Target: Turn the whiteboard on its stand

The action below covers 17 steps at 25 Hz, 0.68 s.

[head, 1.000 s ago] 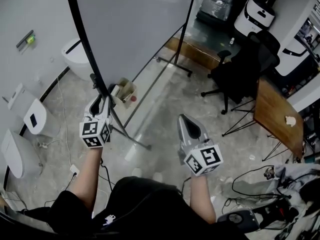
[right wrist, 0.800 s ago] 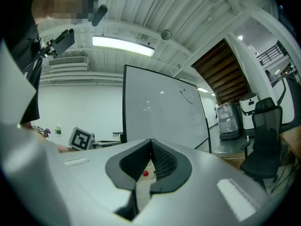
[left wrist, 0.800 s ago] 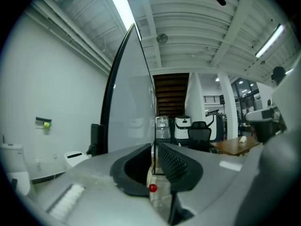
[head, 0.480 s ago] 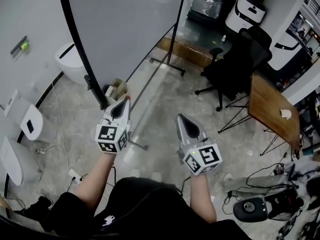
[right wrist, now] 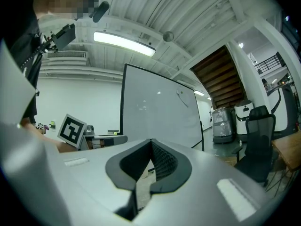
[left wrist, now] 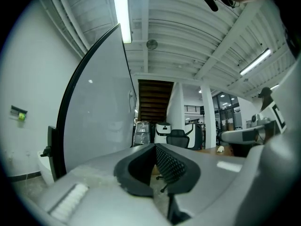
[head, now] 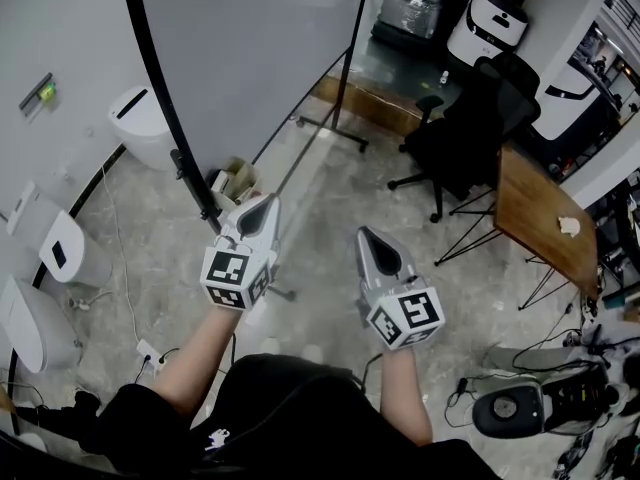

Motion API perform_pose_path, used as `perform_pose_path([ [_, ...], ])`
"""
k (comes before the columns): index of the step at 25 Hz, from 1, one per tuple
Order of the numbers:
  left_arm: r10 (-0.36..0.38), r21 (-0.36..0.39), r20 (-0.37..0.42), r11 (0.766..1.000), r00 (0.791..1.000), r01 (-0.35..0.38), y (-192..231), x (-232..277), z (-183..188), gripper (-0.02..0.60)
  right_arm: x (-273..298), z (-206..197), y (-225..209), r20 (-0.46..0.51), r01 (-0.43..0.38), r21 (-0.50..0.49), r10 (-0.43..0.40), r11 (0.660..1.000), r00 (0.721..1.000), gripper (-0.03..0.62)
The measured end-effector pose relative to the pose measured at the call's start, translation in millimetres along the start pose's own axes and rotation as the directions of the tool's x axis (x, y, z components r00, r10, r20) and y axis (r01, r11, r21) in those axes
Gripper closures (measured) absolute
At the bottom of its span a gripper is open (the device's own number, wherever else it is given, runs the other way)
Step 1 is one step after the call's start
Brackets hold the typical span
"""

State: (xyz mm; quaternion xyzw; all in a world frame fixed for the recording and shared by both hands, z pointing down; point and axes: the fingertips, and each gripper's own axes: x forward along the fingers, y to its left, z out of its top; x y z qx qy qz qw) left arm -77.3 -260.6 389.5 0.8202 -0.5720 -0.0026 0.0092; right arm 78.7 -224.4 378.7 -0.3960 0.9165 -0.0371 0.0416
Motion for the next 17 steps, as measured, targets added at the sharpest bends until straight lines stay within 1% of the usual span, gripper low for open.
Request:
perform_pose_path([
  [5,-0.005,-0.007,0.005,1.0,1.0,0.005,5,-5,0,0.577,2,-2,6,0.008,0.009,-0.002,-0.008,1.0,1.0,0.586],
  [12,0.0,-0.011,-0.028,1.0,1.0,0.0,19,-9,-12,0.577,11,-6,12,0.001,0.008,0.001,-0.008,1.0,1.0,0.586],
  [17,-0.001,0.004,-0.014,1.0,1.0,0.001,37,-9,-13,0.578,24,-10,20,-0.011,0.009,-0.001,-0.009,1.0,1.0,0.586],
])
